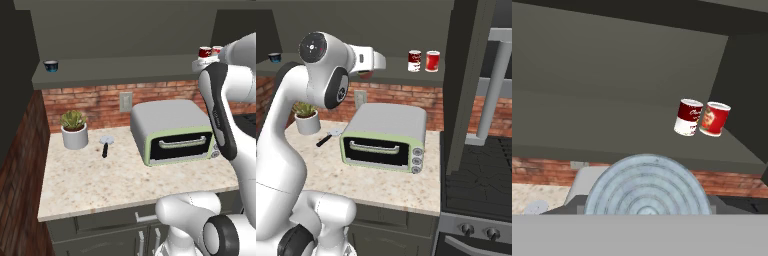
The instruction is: Pick the cans from the counter and place them in their designated side in the cabinet.
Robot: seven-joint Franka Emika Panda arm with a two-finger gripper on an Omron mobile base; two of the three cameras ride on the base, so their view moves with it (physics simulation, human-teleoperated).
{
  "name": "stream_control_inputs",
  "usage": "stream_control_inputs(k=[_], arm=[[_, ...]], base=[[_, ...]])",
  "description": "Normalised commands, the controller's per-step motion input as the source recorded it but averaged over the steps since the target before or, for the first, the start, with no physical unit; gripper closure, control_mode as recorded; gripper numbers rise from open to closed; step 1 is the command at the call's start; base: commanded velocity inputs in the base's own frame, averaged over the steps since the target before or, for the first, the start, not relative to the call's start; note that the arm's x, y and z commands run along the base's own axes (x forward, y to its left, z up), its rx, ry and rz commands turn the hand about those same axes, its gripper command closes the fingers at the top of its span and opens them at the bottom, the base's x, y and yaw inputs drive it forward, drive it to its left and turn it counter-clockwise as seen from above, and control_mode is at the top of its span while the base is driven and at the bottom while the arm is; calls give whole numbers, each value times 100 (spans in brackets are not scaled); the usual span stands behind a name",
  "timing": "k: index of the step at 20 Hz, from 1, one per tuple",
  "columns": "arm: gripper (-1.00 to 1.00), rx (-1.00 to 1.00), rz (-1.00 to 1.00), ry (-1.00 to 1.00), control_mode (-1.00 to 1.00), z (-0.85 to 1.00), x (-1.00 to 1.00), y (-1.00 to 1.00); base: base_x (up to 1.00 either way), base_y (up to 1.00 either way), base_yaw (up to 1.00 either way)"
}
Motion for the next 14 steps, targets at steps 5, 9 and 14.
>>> stream_control_inputs(k=[5, 9, 14], arm=[[100, -1, 0, 0, -100, -10, 22, -8], [100, -2, -1, 0, -100, -13, 25, -12], [100, -3, -1, 0, -100, -12, 23, -9]], base=[[0, 0, 0], [0, 0, 0], [0, 0, 0]])
